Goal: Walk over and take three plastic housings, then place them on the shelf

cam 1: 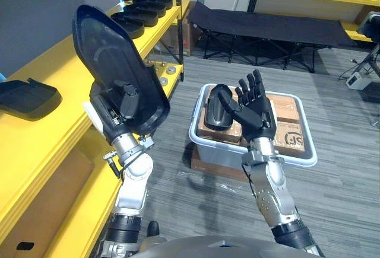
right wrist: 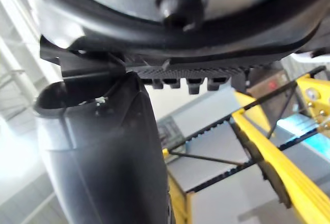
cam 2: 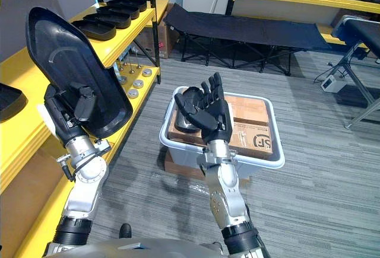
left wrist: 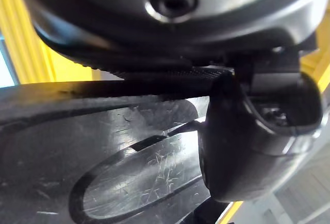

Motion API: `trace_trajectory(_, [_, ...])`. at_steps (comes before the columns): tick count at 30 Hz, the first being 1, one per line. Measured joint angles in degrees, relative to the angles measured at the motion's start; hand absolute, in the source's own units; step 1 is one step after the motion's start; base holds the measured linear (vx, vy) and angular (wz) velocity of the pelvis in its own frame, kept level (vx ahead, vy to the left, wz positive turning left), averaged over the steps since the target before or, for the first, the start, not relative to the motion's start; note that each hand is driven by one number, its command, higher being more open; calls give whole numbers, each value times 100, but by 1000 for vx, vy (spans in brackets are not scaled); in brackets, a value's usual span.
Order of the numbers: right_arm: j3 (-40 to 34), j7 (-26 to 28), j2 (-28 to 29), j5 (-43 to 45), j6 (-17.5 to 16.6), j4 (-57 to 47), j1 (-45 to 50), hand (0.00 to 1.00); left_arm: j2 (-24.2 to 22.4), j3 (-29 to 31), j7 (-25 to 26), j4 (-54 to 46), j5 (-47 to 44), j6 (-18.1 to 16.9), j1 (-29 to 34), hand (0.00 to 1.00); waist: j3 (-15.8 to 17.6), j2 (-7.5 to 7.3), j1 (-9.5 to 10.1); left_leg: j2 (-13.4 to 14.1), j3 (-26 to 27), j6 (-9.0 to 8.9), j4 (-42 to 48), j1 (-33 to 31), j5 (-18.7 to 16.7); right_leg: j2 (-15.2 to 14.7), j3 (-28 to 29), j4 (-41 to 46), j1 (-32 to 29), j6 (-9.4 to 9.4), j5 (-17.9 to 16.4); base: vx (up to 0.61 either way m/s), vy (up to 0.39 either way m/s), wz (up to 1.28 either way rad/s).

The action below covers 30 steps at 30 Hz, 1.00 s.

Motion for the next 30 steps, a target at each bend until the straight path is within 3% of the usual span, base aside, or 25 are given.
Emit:
trace_trajectory(2, [-341, 8, 53, -291, 330, 181, 360, 100, -17, 124, -286, -80, -342, -249, 320, 0, 7, -5, -9, 34, 55, -11, 0, 0, -17, 31, 68, 5, -49, -9, -7, 4, -6, -12])
trace_trajectory(5, [-733, -312, 64, -824, 887, 675, 713, 100, -20, 261, -544, -314, -666, -337, 734, 0, 26, -14, -63, 67, 71, -21, 0, 0, -25, 63, 94, 6, -67, -51, -34, -1, -10, -5])
trace_trajectory(8, [-910, -518, 59, -926, 1137, 908, 1054, 100, -20, 393, -647, -420, -872, -390, 961, 0, 66, 16, -102, 68, 80, -22, 1, 1, -33, 63, 102, 5, -69, -51, -36, 0, 0, 0])
trace_trajectory(14, [-797, -598, 7, -1100, 1144, 906, 1029, 100, -26, 499, -894, -693, -1045, -486, 1212, 0, 82, 32, -67, 74, 79, -56, 1, 0, -79, 64, 90, 5, -69, -50, -42, -22, -4, 0])
trace_trajectory(19, [-323, -576, 20, -836, 1125, 905, 690, 100, -54, 607, -1381, -1155, -1326, -666, 1375, 0, 93, 55, 131, 44, -224, -28, 12, -111, -60, 67, -226, 9, 57, -48, -86, -8, -13, 26])
trace_trajectory(22, [-144, -386, 136, -422, 1123, 943, 381, 100, -85, 669, -1763, -1549, -1511, -722, 1518, 0, 108, 76, 322, 7, -496, -20, 18, -153, 7, 75, -513, 14, 238, -35, -140, 20, -22, 50])
trace_trajectory(30, [63, -3, 120, -470, 1123, 1359, -294, 100, -207, 1327, -2654, -1941, -2207, -785, 2050, 0, 122, 99, 857, -145, -1143, -16, 20, -315, 81, 82, -1216, 26, 622, 2, -278, 23, -26, 44])
